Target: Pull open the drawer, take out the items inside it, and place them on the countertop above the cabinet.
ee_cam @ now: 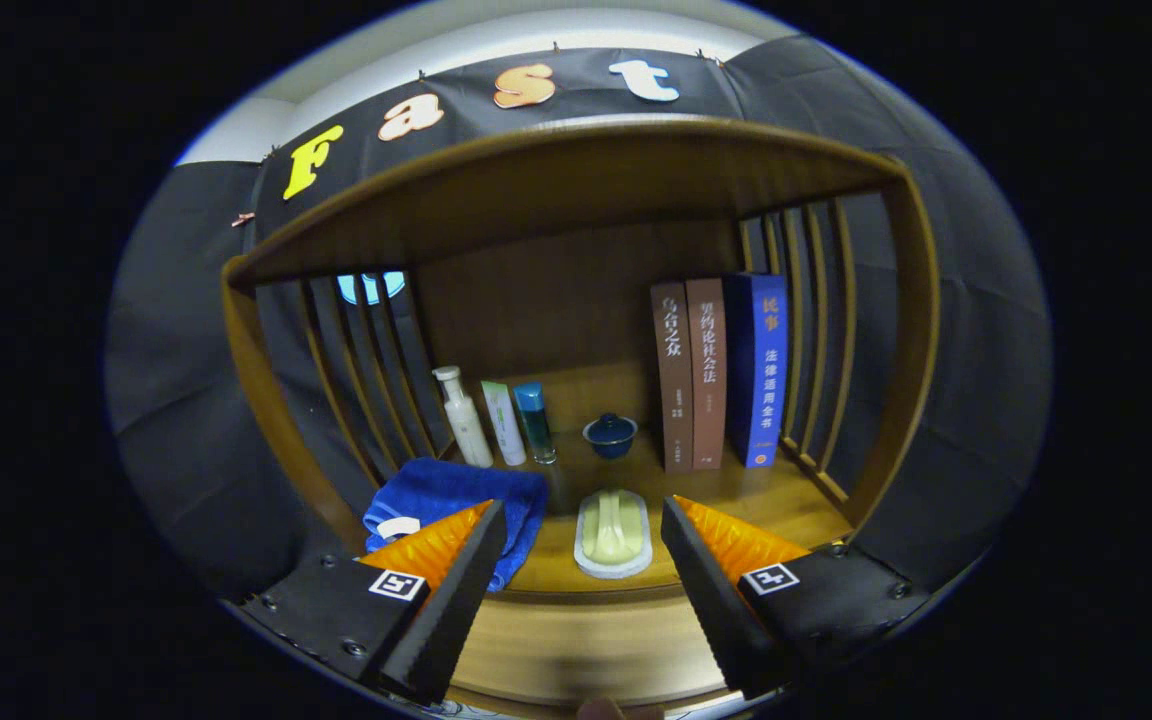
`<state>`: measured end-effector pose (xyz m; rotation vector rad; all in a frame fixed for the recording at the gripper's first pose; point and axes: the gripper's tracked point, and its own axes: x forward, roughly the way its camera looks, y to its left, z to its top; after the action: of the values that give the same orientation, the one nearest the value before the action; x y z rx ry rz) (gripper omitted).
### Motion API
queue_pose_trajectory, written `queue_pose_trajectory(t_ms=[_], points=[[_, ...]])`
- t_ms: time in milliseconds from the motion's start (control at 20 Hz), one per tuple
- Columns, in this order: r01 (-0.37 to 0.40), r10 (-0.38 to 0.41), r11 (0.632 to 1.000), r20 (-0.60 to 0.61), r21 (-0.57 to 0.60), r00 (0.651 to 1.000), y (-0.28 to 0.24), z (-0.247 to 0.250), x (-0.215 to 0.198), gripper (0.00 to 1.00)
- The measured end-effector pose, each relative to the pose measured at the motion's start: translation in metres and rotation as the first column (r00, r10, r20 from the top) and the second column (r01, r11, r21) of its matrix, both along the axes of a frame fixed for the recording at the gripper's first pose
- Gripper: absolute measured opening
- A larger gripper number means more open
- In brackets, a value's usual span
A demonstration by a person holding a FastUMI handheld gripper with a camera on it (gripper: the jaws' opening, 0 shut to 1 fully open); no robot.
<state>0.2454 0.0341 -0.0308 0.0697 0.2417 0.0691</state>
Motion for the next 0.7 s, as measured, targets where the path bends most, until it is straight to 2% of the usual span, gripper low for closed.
queue_pose_trajectory(t_ms=[150,400,700], points=[[-0.012,0.012,1.000,0.039,0.005,0.999,-0.002,-0.003,-0.041,0.99],[0.017,-0.017,1.000,0.124,-0.004,0.992,-0.016,-0.029,-0.107,0.99],[0.031,-0.022,0.997,0.118,-0.075,0.993,-0.020,-0.116,-0.168,0.99]])
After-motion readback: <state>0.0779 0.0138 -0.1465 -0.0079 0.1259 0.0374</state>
